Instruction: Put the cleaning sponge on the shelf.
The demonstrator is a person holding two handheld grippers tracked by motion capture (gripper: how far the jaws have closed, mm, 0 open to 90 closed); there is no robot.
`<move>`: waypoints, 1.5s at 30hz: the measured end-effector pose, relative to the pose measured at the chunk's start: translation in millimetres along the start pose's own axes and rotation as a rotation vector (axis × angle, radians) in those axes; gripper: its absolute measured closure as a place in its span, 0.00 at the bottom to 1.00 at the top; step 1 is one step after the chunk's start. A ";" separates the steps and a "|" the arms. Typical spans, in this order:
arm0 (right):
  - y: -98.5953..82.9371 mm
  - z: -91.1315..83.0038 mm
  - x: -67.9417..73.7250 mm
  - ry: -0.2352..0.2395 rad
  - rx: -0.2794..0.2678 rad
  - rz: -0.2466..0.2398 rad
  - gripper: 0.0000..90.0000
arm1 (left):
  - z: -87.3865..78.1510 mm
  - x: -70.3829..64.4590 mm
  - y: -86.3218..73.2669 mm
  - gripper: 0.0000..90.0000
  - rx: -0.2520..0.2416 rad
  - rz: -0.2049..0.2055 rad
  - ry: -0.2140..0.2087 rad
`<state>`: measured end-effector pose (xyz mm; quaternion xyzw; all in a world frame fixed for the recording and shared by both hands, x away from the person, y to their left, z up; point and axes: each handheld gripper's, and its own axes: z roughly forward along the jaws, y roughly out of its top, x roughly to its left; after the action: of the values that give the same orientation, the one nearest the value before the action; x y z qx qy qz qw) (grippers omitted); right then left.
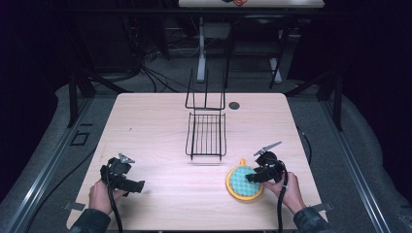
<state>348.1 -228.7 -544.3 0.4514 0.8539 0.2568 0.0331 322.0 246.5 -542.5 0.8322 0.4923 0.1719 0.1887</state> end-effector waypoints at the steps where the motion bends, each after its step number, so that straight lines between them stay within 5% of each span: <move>1: -0.1 0.1 0.0 0.000 -0.002 -0.001 0.59 | -0.5 -0.2 0.1 0.00 0.000 0.007 -0.001; 19: -1.6 0.6 0.0 -0.001 -0.013 -0.001 0.62 | -0.2 -5.6 3.8 0.00 -0.023 0.018 0.020; 34: -5.0 0.8 6.2 -0.045 -0.030 0.010 0.84 | 0.6 -6.6 4.0 0.00 -0.018 0.034 0.023; 45: -6.1 -0.6 7.9 -0.059 -0.063 -0.012 0.90 | 2.9 -5.3 6.2 0.00 -0.018 0.031 0.021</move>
<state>338.7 -225.5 -545.3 0.4526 0.8467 0.2699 0.0741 325.6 238.6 -542.6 0.8360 0.4799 0.1879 0.1885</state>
